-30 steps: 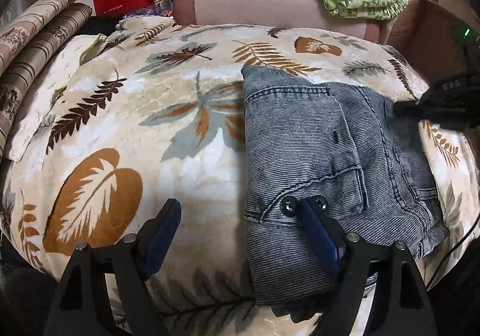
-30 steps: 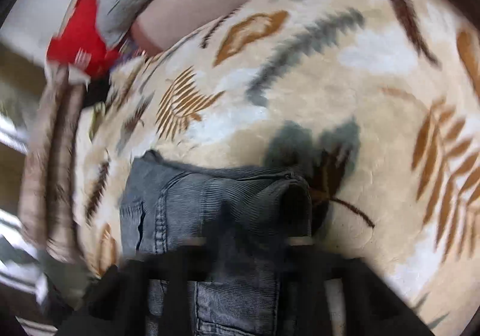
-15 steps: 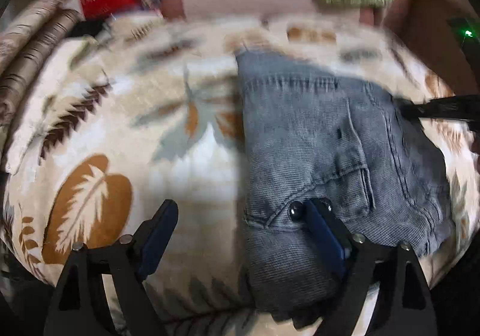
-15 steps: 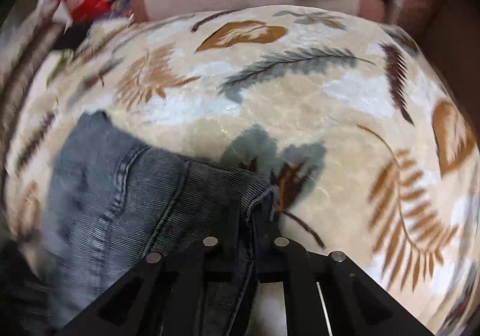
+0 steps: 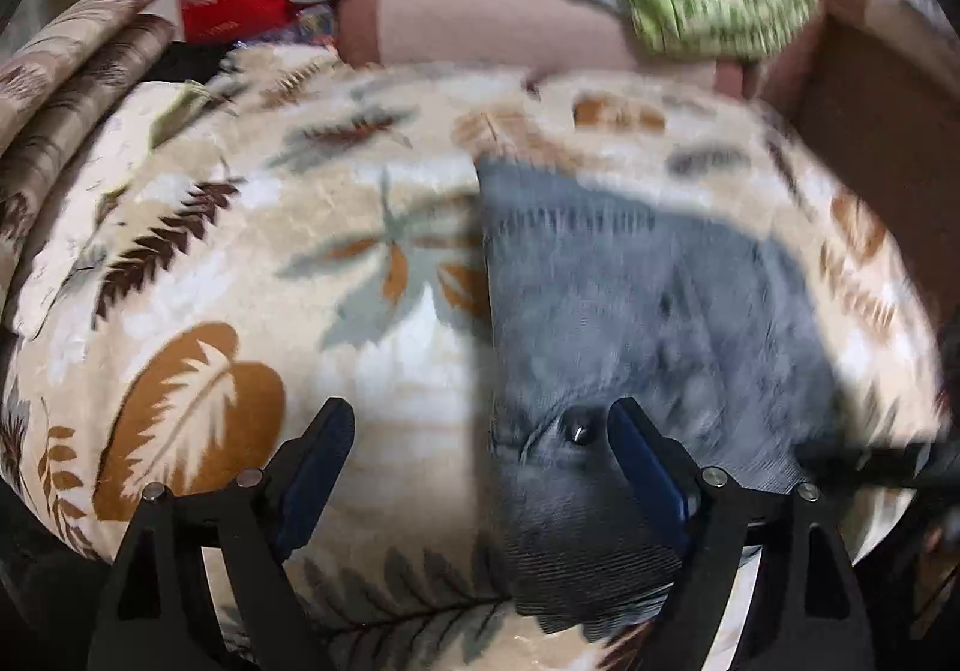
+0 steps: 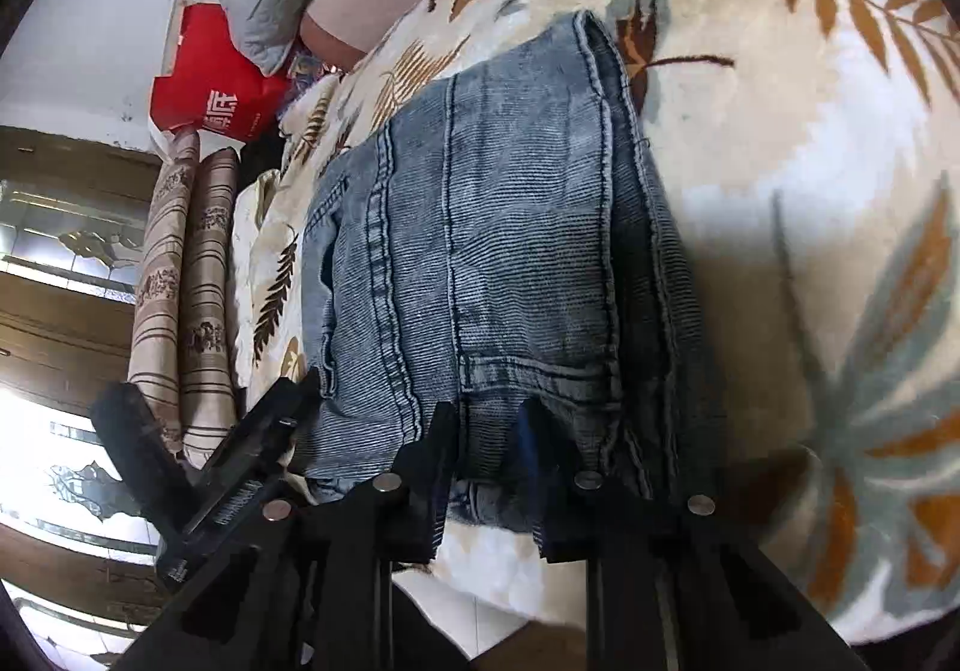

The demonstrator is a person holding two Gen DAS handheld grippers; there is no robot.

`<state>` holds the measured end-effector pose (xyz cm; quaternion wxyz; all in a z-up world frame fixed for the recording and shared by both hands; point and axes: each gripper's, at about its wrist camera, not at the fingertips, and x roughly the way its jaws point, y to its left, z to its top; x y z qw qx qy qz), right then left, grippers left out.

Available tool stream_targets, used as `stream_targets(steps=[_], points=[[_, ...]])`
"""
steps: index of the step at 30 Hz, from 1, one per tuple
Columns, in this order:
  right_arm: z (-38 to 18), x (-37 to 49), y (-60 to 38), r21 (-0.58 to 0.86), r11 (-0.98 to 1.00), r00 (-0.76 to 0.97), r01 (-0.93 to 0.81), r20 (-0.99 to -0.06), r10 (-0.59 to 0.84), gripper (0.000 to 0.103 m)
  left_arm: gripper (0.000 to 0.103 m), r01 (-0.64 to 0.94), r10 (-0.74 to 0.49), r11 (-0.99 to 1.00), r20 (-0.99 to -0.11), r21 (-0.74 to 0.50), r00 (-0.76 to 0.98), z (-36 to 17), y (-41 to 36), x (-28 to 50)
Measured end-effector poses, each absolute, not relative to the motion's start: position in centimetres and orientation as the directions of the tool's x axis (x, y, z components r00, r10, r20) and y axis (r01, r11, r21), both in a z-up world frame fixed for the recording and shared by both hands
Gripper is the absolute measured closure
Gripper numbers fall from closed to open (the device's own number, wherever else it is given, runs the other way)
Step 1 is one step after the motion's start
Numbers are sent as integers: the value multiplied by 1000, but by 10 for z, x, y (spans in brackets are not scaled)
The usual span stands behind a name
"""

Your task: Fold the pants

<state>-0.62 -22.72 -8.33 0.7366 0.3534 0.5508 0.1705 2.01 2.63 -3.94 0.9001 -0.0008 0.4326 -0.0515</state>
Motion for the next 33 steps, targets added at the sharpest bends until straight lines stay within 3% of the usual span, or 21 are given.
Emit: stream_targets(steps=[2,4,7,8,10,14,17,22,25,28,29,31,33], points=[[-76,-4,-220,677,727,313,111,-719,621,76,16,95,-54,995,-775,8,630,-41,22,20],[-66,3,-214,640,761,288,106,-752,593,74,16,152,-5,984,-836,95,549,-68,8,25],[-29,14,-206,579,814,341,39,-774,534,70,16,133,-26,989,-815,63,579,-68,13,22],[-12,21,-203,566,824,371,2,-766,526,65,16,139,-27,988,-817,65,576,-68,12,24],[9,40,-200,557,829,424,-45,-741,521,30,16,141,-27,988,-816,67,578,-69,12,23],[5,76,-197,516,854,457,-59,-747,483,29,16,140,-31,988,-813,62,582,-70,12,21],[-74,97,-205,378,924,297,60,-890,345,36,16,149,-100,989,-815,-17,571,-63,19,21],[-51,95,-189,257,966,283,-21,-925,253,37,16,17,-127,988,-740,-154,661,-37,57,18],[-44,103,-193,247,969,243,8,-940,238,37,16,69,-108,994,-823,-83,557,-65,44,28],[-7,119,-175,205,978,323,-23,-925,201,37,16,90,-75,996,-802,-27,592,-64,37,24],[6,125,-167,209,977,353,-46,-911,212,35,16,91,-76,995,-803,-28,591,-65,37,25],[29,152,-136,225,967,391,-118,-885,254,13,16,81,-93,995,-809,-56,581,-68,41,27],[30,182,-100,233,948,341,-216,-892,296,10,16,84,-105,994,-809,-69,578,-67,42,28]])
